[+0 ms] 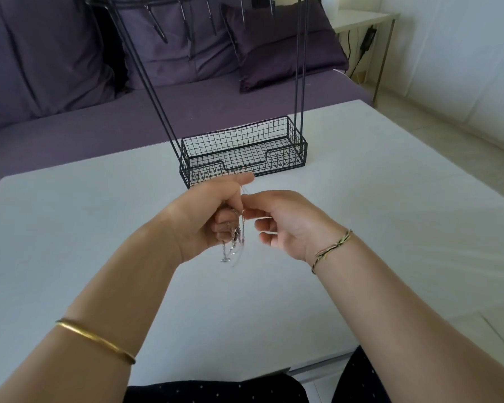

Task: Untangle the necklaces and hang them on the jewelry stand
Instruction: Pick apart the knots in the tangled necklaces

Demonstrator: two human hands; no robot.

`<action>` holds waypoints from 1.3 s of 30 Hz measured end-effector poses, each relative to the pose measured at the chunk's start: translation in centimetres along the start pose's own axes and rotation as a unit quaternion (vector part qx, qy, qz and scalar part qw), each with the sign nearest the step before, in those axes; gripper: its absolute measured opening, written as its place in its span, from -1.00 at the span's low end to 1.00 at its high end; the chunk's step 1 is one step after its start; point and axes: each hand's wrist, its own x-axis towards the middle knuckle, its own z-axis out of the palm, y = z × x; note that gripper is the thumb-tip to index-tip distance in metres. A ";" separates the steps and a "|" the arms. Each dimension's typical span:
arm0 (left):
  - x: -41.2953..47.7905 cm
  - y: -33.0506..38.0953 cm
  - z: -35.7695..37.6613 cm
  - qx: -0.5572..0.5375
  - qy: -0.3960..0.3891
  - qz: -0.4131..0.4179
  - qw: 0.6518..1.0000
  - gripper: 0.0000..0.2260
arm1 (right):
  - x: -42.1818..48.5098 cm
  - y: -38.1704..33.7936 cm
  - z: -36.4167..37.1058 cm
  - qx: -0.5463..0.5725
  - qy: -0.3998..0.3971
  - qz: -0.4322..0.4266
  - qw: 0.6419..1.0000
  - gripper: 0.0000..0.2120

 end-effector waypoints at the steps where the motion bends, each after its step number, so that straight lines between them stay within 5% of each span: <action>1: 0.0 0.0 0.0 0.005 0.005 0.001 1.000 -0.56 | 0.0 -0.1 -0.1 0.016 0.007 0.002 1.000 -0.82; 11: 0.3 0.0 -0.3 0.006 0.102 -0.011 0.995 -0.83 | 0.2 -0.5 -1.0 0.182 0.034 0.021 0.983 -0.83; 24: 0.4 -0.1 -0.3 0.149 0.155 0.015 0.976 -0.74 | 0.3 0.0 -0.7 -0.046 0.090 -0.110 0.989 -0.92; 39: 0.0 -0.1 -0.3 0.214 0.198 0.091 0.952 -0.94 | 0.3 -0.2 -0.9 -0.069 0.104 -0.091 0.988 -0.90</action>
